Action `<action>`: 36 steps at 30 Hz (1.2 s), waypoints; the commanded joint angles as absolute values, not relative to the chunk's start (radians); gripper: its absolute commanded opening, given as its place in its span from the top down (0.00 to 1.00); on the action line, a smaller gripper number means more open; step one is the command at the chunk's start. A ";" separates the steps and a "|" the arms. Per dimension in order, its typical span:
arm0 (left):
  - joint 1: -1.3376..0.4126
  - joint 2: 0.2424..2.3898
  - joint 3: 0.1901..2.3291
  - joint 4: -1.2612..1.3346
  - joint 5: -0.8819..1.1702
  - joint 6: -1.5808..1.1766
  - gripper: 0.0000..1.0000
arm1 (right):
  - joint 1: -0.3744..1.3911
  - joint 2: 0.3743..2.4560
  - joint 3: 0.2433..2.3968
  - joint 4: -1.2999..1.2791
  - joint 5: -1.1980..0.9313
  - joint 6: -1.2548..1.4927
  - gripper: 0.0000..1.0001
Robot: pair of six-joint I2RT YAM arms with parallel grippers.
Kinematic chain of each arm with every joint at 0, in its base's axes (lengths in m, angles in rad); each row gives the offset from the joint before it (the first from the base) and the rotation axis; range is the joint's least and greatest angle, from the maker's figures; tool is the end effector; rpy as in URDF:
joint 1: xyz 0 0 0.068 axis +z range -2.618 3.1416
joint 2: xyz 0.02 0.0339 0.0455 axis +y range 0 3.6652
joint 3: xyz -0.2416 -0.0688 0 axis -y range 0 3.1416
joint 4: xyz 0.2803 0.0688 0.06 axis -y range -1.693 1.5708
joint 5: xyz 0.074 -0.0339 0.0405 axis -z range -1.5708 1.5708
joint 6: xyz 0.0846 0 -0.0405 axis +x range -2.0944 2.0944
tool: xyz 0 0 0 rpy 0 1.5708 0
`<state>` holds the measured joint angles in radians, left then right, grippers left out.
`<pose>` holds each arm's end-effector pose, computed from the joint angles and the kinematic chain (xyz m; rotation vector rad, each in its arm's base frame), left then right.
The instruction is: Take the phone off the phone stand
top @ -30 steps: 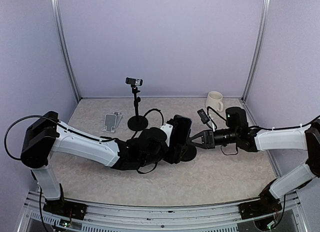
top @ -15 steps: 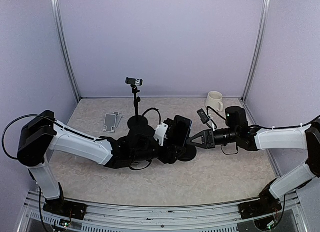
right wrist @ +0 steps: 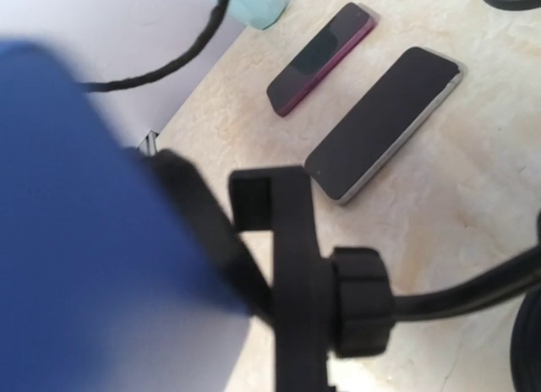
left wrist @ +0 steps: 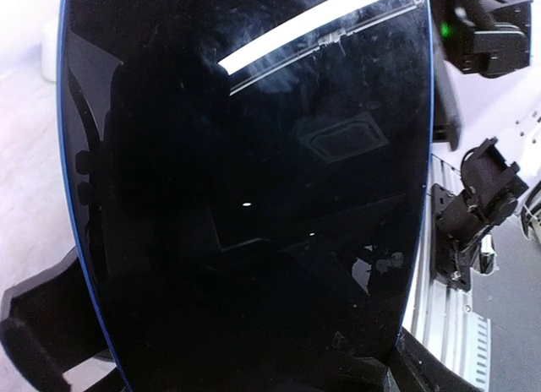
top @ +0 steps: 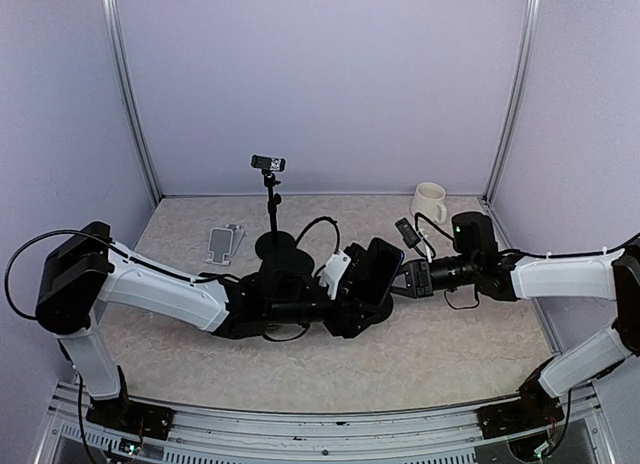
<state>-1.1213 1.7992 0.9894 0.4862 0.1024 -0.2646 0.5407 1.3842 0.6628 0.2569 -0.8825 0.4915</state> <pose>0.1927 -0.4193 0.1369 0.9113 1.8156 -1.0129 0.2574 0.2308 0.1536 -0.6678 2.0967 1.5114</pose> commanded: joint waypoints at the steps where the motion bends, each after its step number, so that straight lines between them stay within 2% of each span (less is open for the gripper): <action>1: -1.141 1.796 1.038 0.578 0.162 -0.225 0.97 | 0.525 1.383 0.679 0.198 -0.866 0.499 1.00; 11: -1.198 1.686 0.974 0.602 0.157 -0.185 0.97 | 0.523 1.418 0.711 0.240 -0.848 0.513 1.00; 18: -1.195 1.521 0.869 0.605 0.051 -0.181 0.97 | 0.508 1.477 0.791 0.256 -0.854 0.508 1.00; 27: -1.125 1.322 0.672 0.602 -0.106 -0.253 0.97 | 0.482 1.617 0.997 0.265 -0.867 0.508 1.00; 36: -1.078 1.187 0.562 0.538 -0.219 -0.305 0.97 | 0.468 1.835 1.220 0.254 -0.856 0.507 1.00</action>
